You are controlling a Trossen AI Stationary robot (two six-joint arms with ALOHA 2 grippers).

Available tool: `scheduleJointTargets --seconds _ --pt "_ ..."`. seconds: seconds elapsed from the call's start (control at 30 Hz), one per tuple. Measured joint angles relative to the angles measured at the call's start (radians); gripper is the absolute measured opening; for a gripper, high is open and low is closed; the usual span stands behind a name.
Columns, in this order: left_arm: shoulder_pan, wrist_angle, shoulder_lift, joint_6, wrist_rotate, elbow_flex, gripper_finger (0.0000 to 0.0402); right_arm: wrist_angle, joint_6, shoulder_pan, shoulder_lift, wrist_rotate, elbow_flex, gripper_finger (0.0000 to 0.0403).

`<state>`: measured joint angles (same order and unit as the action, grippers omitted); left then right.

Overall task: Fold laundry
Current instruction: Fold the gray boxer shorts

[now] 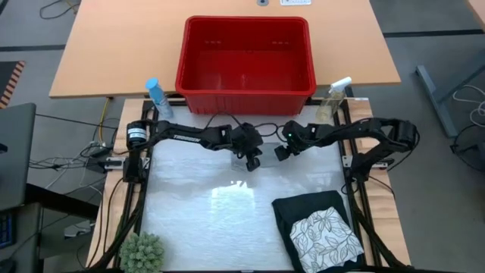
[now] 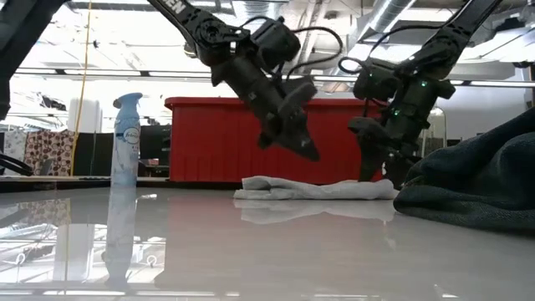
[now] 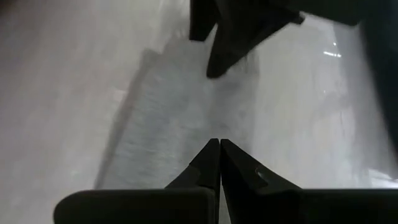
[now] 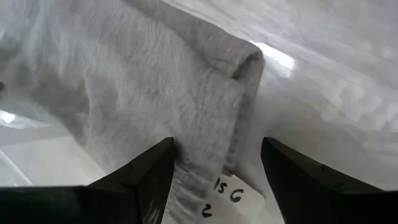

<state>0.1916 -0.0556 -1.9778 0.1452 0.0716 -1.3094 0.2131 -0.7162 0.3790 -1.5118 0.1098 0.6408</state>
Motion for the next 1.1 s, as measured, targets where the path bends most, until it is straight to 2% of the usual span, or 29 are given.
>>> scheduleJointTargets --seconds 0.27,0.5,0.73,0.83,1.1 --pt "-0.008 -0.022 -0.061 0.026 0.010 0.002 0.0000 0.025 -0.040 -0.026 -0.071 -0.013 0.051 0.0266" --pt "-0.008 0.010 -0.097 0.047 0.014 0.003 0.0000 0.070 -0.020 -0.045 -0.080 -0.070 0.094 0.0237" --pt "-0.008 0.029 -0.114 0.062 0.011 0.003 0.0000 0.072 0.004 -0.055 -0.080 -0.065 0.094 0.0213" --pt "-0.009 0.037 -0.127 0.082 0.013 0.003 0.0000 0.069 0.002 -0.065 -0.080 -0.071 0.094 0.0192" --pt "-0.013 0.073 -0.135 0.104 0.020 0.003 0.0000 0.037 0.018 -0.086 -0.081 -0.078 0.095 0.0105"
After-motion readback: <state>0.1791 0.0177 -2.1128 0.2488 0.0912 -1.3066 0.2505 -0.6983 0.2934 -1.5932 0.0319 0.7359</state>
